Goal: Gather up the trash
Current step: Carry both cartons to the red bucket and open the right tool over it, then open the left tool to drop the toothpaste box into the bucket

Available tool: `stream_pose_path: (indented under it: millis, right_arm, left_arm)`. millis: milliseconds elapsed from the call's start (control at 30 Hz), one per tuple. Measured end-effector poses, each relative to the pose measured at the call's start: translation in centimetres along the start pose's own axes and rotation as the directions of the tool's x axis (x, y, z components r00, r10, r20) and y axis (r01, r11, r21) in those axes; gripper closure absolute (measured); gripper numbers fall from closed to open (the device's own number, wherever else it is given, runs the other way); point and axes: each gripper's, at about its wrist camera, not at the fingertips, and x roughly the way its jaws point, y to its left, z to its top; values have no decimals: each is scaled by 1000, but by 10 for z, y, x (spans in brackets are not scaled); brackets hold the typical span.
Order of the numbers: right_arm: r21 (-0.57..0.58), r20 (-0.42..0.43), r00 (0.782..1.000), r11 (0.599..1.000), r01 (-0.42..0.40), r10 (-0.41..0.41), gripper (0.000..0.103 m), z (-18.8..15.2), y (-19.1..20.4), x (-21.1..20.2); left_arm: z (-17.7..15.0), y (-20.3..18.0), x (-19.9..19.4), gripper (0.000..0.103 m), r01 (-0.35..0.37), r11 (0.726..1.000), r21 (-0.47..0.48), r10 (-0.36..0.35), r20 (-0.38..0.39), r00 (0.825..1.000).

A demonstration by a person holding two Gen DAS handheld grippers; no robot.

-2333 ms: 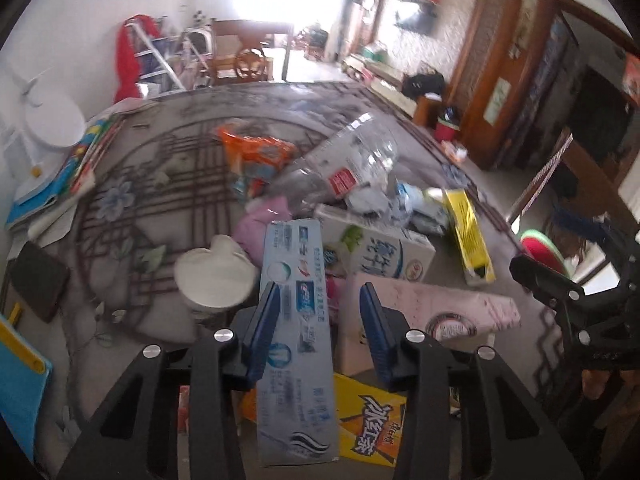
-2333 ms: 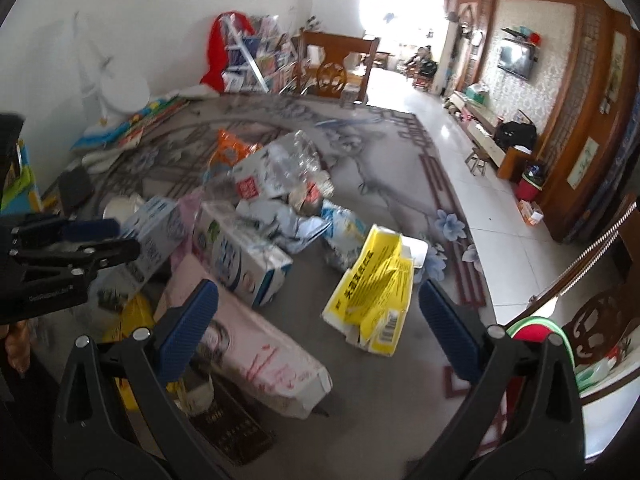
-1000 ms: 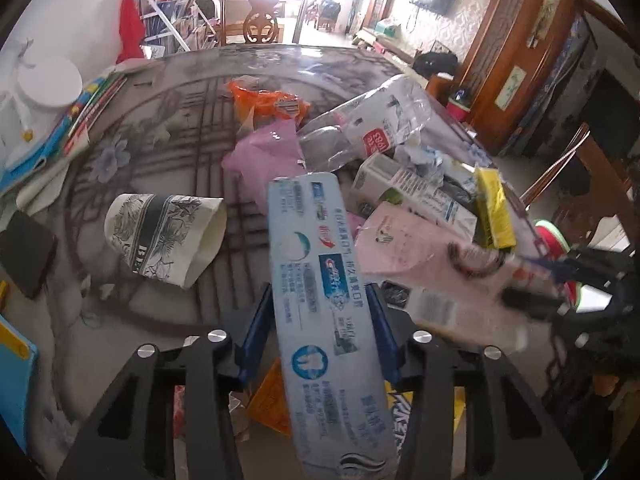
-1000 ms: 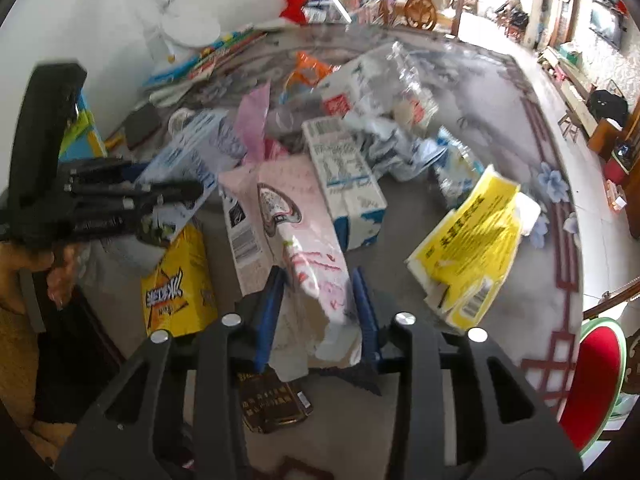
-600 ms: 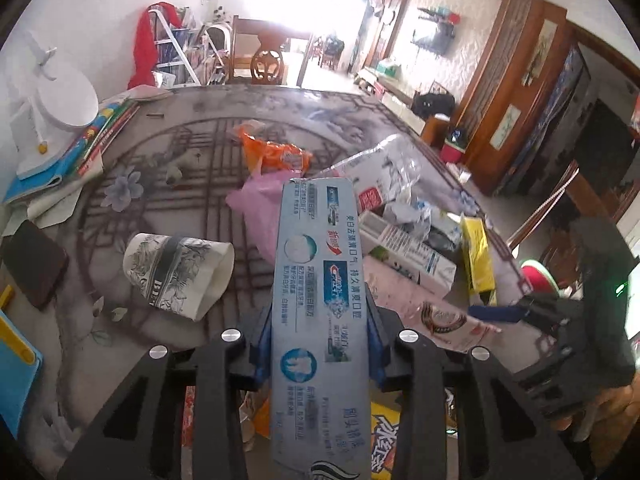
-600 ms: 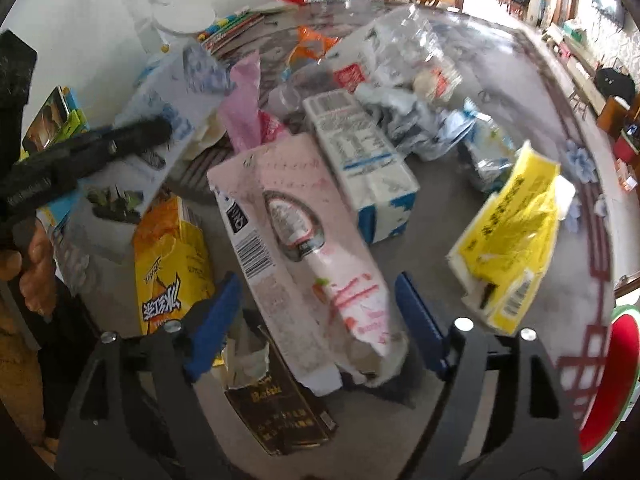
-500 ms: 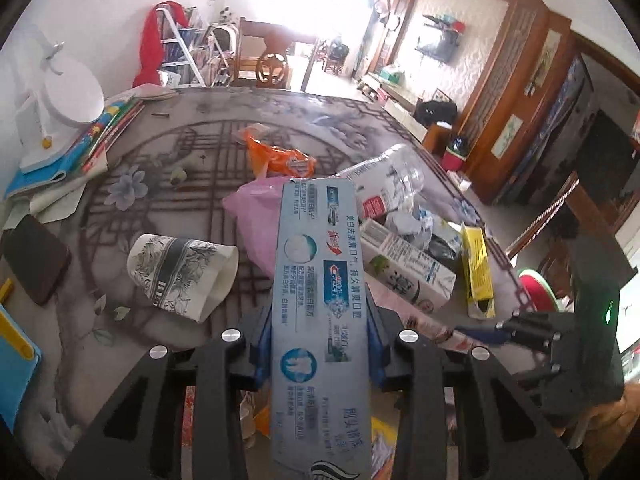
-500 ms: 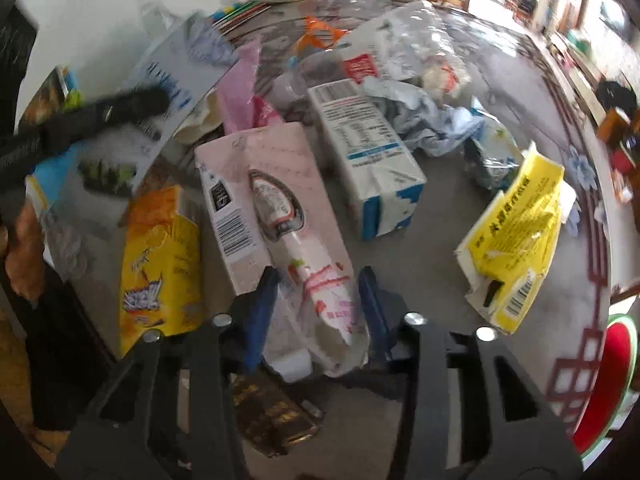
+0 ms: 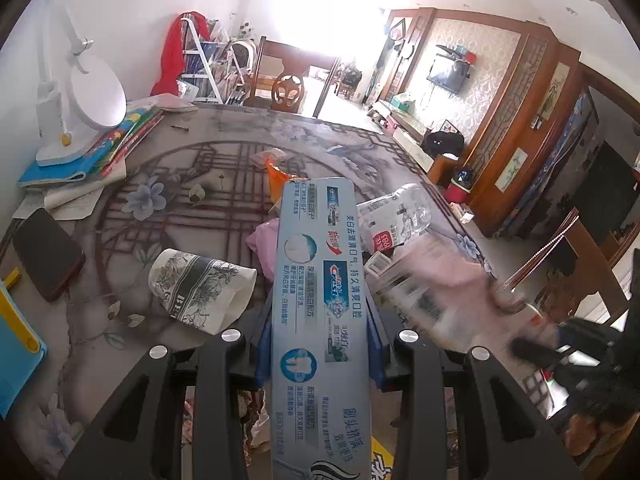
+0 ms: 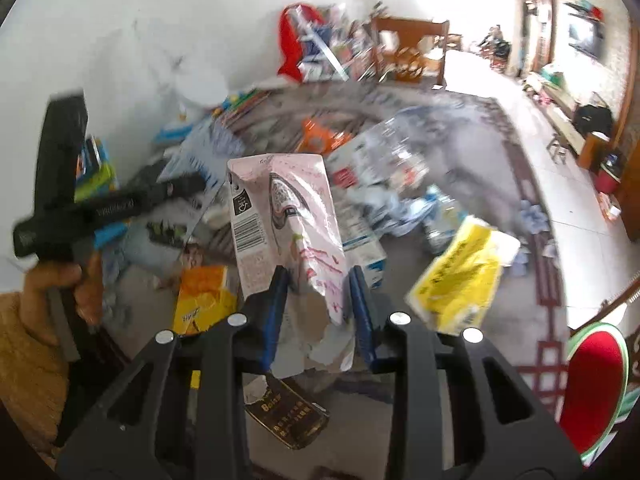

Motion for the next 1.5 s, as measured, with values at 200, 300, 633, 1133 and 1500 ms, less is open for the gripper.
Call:
stream_pose_path:
  millis: [200,300,633,1133,1500]
  right_arm:
    - [152,56,989,980,126,-136,71,-2,-57,-46]
    - [304,31,978,934,187,-206,71,-9,-106,-70]
    - [522,-101,874,722,454,-476,71,-80,-233,-120]
    - [706,-275,831,486,516,-483,43,-184,-293,-101]
    - [706,-288,745,393,590,-601,32,-199,-280,-139]
  left_arm:
    - [-2,-4,1,69,-15,999,28,15,17,1000]
    - [-4,-11,5,69,1,999,47,-1,9,1000]
    - [-4,-103,15,69,205,971,120,-196,-79,977]
    - [-43,-334,130,69,549,786,284,-415,-415,810]
    - [-68,-433,182,66,629,685,368,-396,-537,745]
